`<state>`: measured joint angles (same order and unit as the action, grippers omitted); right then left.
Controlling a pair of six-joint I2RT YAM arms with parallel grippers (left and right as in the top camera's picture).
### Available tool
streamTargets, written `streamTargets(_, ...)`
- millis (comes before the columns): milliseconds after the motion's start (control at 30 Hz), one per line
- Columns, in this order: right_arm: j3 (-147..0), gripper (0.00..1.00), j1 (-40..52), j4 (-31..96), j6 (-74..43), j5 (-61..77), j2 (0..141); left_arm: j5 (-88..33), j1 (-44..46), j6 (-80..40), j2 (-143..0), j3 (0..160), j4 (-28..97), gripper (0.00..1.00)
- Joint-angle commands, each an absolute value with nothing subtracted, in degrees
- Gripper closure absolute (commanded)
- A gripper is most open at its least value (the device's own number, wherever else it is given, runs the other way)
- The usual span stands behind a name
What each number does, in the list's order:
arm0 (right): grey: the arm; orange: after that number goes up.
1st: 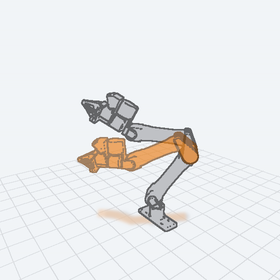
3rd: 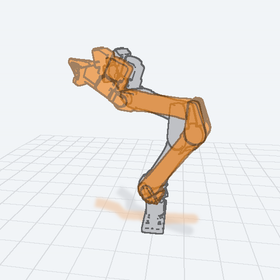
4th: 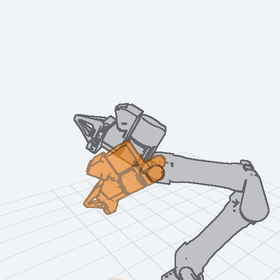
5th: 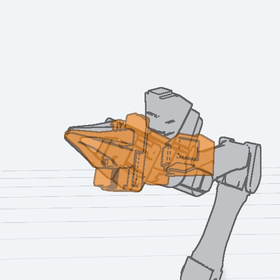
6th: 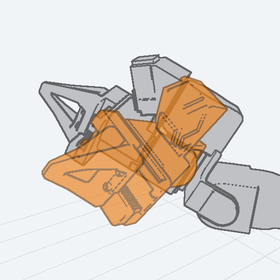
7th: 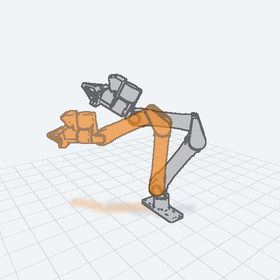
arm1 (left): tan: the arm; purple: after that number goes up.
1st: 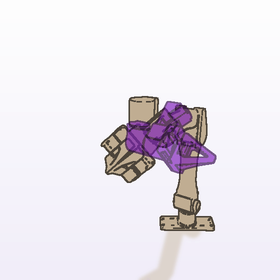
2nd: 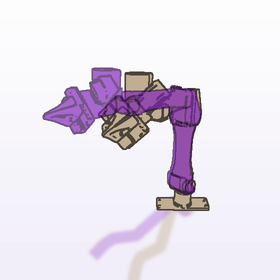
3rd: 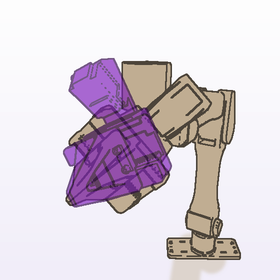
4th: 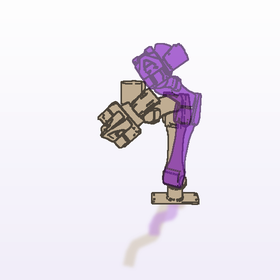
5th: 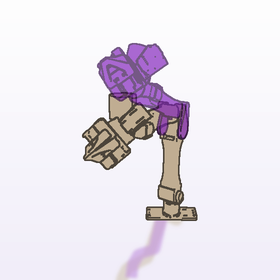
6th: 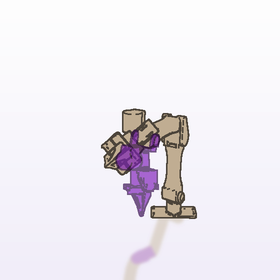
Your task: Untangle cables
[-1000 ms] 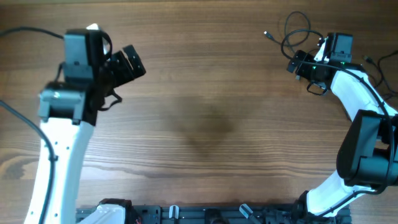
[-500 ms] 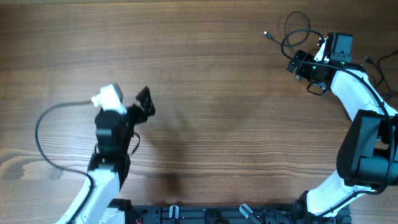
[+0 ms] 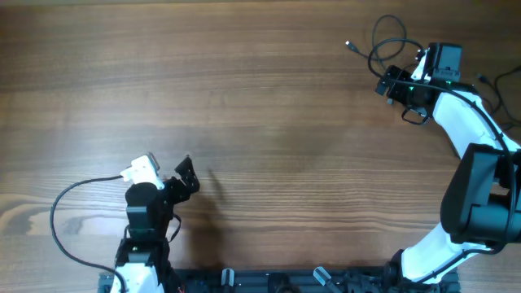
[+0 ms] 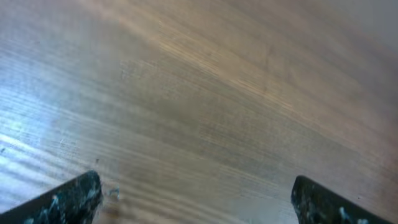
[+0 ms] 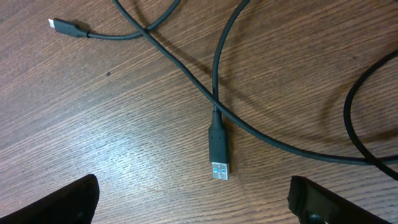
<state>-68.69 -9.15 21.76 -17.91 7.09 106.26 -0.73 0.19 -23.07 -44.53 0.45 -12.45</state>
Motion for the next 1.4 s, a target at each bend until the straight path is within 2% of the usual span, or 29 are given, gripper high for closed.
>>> streamTargets(0, -68.53, 0.0, -9.02, 21.63, -18.37, 7.57, 107.53, -0.08, -0.19, -22.76, -35.53, 0.32, -3.14, 0.0)
streamTargets(67, -68.53, 0.0, -9.02, 21.63, -18.39, 7.57, 107.53, 0.54, -0.19, -22.28, -27.44, 0.32, 4.82, 0.0)
streamTargets(200, -68.53, 0.0, -9.02, 21.63, -18.39, 7.57, 107.53, -0.56, -0.12, -15.79, -13.5, 0.32, 4.54, 0.0)
streamTargets(400, -68.53, 0.0, -9.02, 21.63, -18.37, 7.57, 107.53, -0.58, -0.12, -6.68, -0.01, 0.34, 4.51, 0.0)
streamTargets(700, -68.53, 0.0, -9.02, 21.63, -18.39, 7.57, 107.53, -0.54, -0.27, -1.48, -0.16, 0.32, 4.58, 0.0)
streamTargets(1367, -68.53, 0.0, -9.02, 21.63, -18.39, 7.57, 107.53, -0.58, -0.27, -2.33, -0.38, 0.34, 4.34, 0.0)
